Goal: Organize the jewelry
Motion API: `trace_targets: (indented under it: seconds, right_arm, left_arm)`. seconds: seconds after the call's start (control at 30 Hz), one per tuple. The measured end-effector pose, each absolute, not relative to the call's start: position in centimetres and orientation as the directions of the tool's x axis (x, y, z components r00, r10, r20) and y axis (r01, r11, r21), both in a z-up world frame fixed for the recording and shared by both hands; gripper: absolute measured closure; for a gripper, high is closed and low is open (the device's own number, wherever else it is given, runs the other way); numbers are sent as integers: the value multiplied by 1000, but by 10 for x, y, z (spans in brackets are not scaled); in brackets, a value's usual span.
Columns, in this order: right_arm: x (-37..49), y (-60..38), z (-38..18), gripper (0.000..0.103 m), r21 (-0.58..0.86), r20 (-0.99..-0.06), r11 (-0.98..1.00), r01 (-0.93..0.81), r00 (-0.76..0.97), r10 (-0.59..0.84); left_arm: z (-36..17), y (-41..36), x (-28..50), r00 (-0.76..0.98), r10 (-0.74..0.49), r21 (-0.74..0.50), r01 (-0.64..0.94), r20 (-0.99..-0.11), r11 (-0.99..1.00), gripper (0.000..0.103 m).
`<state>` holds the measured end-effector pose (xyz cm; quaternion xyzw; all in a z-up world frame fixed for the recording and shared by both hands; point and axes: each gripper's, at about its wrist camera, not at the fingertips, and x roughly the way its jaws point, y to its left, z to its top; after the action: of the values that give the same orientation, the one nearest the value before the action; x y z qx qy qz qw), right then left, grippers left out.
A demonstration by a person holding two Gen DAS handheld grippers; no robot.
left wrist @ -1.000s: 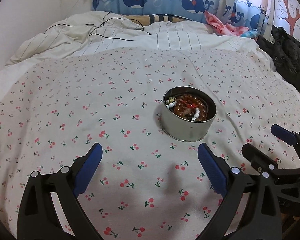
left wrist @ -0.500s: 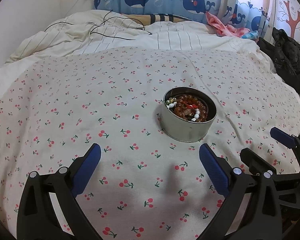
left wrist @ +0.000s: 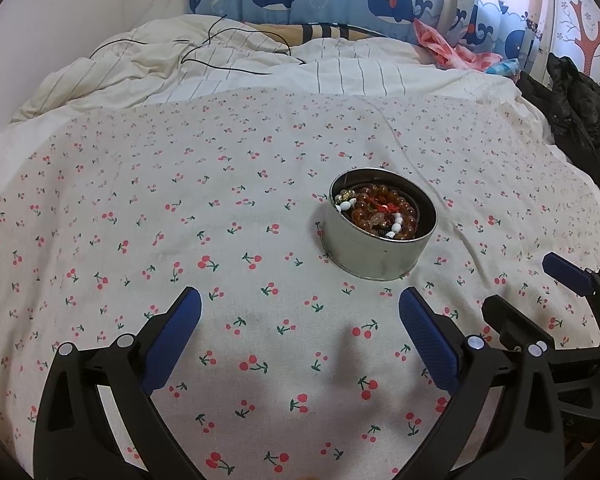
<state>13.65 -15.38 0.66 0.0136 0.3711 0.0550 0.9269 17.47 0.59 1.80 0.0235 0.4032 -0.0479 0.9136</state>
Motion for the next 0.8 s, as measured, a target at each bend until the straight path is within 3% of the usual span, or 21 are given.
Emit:
trace_targets:
  seconds: [0.8]
  right_arm:
    - [138,-152,2,10,60,-694,994,-95,711,110]
  left_arm:
    - [15,8,178,660,-46,24,97,-750,995,8]
